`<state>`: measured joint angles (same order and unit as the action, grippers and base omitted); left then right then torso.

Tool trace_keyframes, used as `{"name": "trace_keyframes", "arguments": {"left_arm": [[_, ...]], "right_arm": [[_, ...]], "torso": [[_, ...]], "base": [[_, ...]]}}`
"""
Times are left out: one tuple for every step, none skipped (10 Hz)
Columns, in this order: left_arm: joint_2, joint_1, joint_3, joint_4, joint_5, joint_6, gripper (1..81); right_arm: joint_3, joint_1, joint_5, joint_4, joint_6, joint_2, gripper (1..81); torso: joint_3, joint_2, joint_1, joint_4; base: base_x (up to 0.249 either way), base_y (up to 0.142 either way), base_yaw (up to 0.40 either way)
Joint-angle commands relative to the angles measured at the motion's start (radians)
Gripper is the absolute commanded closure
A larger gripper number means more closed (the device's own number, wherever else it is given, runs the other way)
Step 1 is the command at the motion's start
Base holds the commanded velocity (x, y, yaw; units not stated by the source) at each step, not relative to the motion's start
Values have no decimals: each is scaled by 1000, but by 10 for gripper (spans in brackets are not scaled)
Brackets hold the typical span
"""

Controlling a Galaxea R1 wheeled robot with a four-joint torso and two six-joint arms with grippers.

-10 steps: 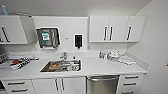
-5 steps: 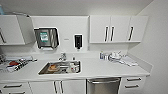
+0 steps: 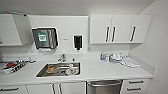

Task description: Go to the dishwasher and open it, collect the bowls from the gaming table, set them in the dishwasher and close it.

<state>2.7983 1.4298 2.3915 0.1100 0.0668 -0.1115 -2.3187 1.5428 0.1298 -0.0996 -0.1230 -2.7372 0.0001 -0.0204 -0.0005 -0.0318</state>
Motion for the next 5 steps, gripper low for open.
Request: {"name": "trace_keyframes", "arguments": {"left_arm": [[-11,-65,-8,11,56,-4,10],[-11,-64,-8,10,56,-4,10],[-11,-62,-8,10,56,-4,10],[-11,-62,-8,10,56,-4,10],[-9,-62,-8,10,56,-4,10]], "right_arm": [[9,-55,-45,-11,3,15,10],[10,-54,-44,-11,3,15,10],[9,-54,-45,-11,3,14,10],[9,-52,-44,-11,2,12,10],[9,-52,-45,-9,2,12,10]], "torso": [[0,0,1,0],[0,0,1,0],[0,0,1,0],[0,0,1,0],[0,0,1,0]], "base": [[112,0,0],[112,0,0],[113,0,0],[112,0,0],[113,0,0]]}}
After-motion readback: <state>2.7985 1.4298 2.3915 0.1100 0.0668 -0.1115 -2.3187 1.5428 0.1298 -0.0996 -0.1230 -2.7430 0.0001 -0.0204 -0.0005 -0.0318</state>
